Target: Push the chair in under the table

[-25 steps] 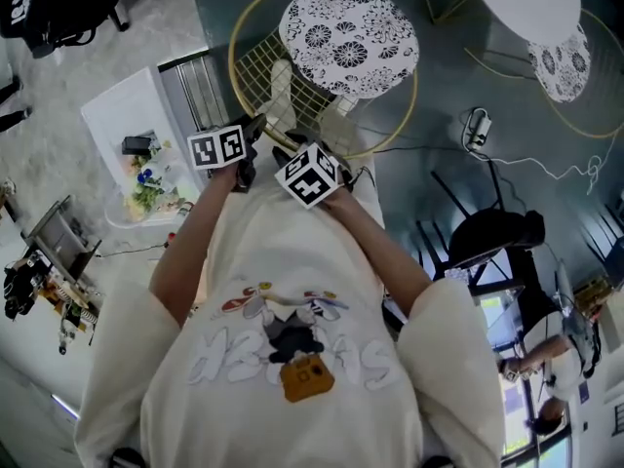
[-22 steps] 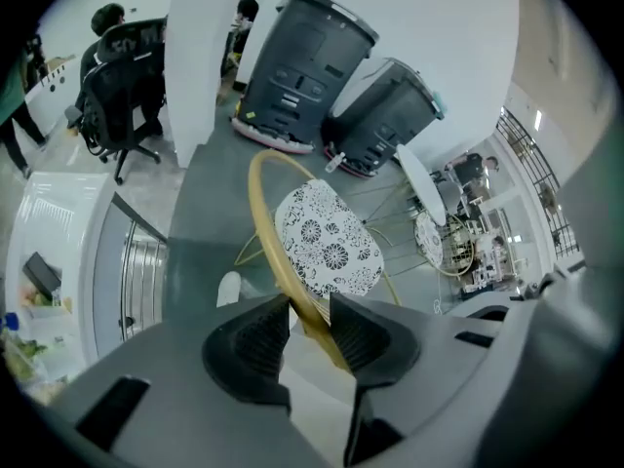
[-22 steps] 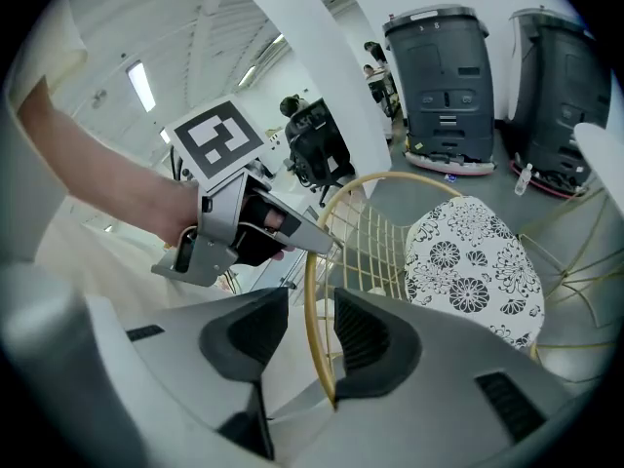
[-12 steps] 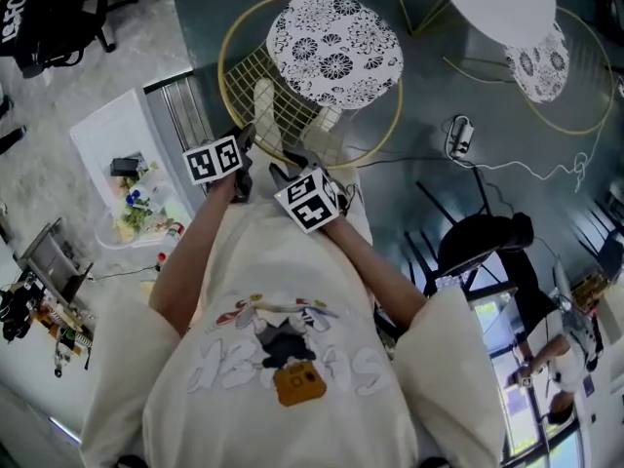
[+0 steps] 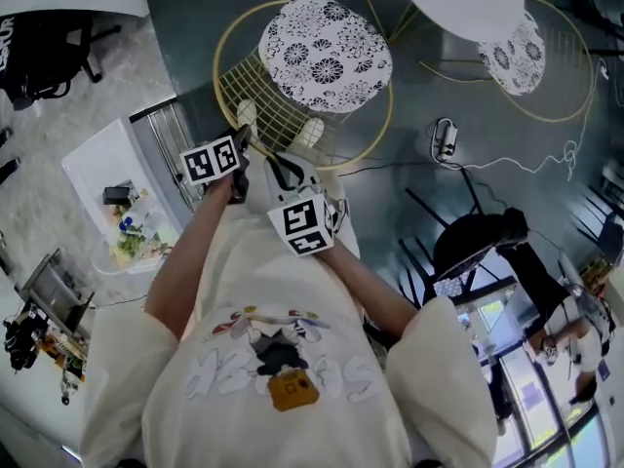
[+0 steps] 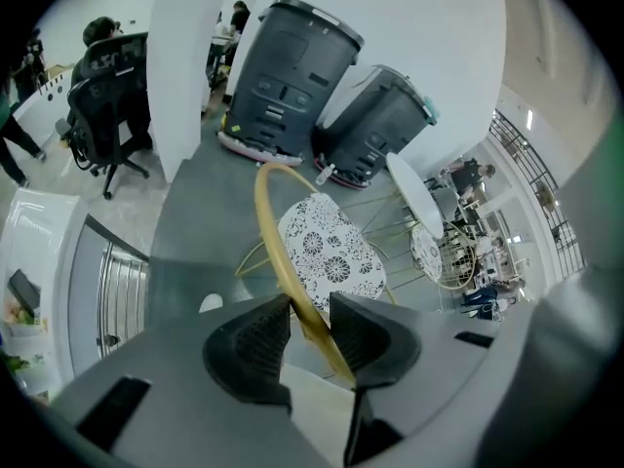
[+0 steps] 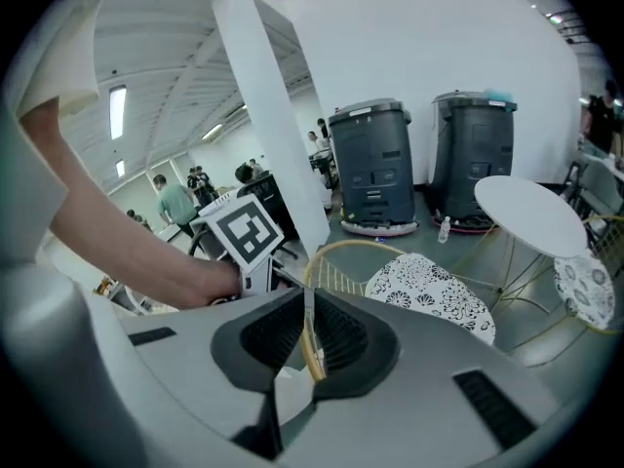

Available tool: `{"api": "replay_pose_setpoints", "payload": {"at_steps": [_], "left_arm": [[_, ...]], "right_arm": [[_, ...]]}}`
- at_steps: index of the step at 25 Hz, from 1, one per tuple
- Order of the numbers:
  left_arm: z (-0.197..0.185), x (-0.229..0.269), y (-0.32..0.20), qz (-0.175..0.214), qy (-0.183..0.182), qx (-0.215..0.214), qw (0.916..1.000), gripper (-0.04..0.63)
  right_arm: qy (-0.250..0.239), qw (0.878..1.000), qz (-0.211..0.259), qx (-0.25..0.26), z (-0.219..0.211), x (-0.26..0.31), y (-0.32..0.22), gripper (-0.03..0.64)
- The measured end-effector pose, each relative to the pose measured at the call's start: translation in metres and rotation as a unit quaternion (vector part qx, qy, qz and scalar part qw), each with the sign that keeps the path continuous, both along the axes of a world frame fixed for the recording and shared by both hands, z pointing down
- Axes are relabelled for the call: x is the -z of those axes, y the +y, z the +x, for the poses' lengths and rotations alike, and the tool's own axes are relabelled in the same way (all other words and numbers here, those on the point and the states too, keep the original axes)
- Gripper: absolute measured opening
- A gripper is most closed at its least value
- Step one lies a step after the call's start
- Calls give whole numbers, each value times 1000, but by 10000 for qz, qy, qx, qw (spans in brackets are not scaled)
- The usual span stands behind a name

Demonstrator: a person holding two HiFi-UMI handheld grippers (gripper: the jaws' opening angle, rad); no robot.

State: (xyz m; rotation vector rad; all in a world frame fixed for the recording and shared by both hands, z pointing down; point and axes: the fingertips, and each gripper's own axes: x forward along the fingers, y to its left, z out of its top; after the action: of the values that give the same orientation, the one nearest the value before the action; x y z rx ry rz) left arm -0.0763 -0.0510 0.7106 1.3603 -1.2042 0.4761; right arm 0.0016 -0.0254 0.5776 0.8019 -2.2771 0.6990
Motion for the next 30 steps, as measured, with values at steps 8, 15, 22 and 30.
{"api": "replay_pose_setpoints", "payload": {"at_steps": [8,15,22,30], "left_arm": [[26,3,-34,155,-72,-28,9999,124],[41,3,-75,309,-167,-87,9993,124],[54,5,-118,439,-282,-135,9985,124],[63,8,-172,598,-478,-399,9963,124]], "right_arm": [[-269,9988,45,-407,19,23,-13,35],[-257,9977,75,-623,35,26,-24,35],[-230,9966,117,-788,51,32,-40,35],[-191,9944,116,-1036,69,35,-58,35]]}}
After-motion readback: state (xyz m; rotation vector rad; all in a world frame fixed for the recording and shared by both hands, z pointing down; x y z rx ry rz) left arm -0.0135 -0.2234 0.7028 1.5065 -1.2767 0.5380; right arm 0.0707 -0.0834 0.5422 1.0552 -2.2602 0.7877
